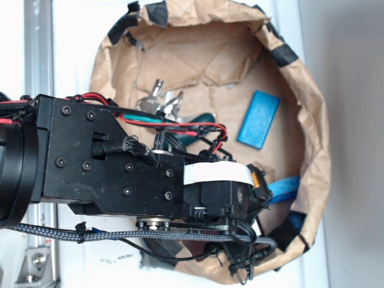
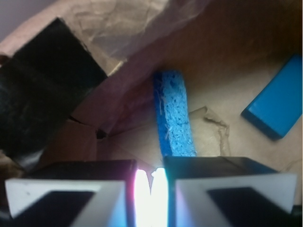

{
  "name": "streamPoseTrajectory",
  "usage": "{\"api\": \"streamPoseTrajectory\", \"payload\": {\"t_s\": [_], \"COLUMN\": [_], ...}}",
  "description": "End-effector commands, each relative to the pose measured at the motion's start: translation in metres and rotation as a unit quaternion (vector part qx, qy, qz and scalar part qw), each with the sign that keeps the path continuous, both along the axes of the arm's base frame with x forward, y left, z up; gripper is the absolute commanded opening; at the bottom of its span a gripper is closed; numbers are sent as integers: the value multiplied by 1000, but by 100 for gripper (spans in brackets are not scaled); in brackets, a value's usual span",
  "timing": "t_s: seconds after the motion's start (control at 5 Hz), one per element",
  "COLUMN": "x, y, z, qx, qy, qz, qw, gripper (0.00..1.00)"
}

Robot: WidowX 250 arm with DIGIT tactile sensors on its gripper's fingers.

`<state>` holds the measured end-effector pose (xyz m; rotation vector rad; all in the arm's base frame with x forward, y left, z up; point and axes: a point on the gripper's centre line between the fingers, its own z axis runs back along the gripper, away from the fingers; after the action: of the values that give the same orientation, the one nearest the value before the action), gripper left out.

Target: Grab the blue sponge.

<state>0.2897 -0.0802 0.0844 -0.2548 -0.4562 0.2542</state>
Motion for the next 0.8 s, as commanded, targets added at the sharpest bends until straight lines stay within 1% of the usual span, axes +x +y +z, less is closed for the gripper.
{"api": "streamPoseTrajectory", "payload": {"t_s": [0.0,0.2,0.4,0.6], "x": [12,27,42,52], "y": [12,11,0,-2], "z": [4,-11,-21,-31], "qx": [3,-12,0,1], "qy": [-11,-13,-9,-5], "qz": [-6,-14,-37,-41], "qw": [1000,1000,999,999], "gripper": [100,100,100,100]}}
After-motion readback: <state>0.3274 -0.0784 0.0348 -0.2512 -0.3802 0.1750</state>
